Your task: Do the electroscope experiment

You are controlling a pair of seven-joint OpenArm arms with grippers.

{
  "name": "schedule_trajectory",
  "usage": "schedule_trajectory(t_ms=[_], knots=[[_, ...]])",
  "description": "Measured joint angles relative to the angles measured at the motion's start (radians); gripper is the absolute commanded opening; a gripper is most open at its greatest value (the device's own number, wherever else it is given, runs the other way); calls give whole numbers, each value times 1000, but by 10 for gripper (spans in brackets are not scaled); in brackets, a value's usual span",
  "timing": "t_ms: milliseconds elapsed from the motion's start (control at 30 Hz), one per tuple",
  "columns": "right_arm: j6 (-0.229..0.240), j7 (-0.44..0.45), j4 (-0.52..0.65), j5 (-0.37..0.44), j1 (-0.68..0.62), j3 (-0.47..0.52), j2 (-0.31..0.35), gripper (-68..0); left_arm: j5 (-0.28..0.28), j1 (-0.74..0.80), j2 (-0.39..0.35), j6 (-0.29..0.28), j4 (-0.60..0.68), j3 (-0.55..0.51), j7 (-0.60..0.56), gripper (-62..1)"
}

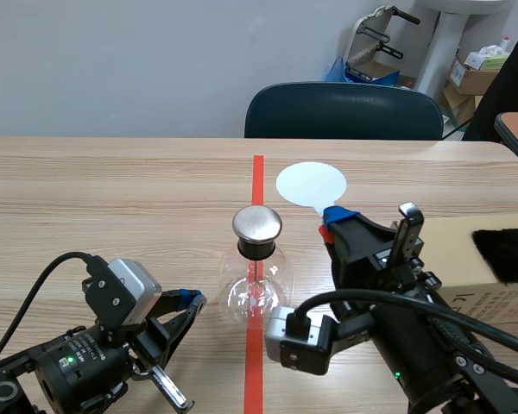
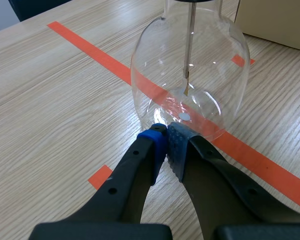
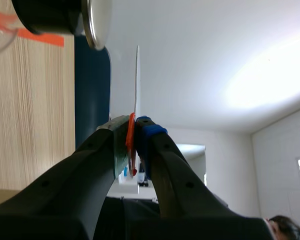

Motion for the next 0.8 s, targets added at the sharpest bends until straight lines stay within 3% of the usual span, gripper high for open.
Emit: schedule_trajectory(t_ms=[133, 267, 800], knots=[[6, 69, 0, 0, 0, 0, 0, -656, 0, 0, 0, 0, 0, 0, 0, -582], [57, 123, 0, 0, 0, 0, 0, -656, 0, 0, 0, 0, 0, 0, 0, -582], [56, 199, 0, 0, 0, 0, 0, -656, 0, 0, 0, 0, 0, 0, 0, -582]])
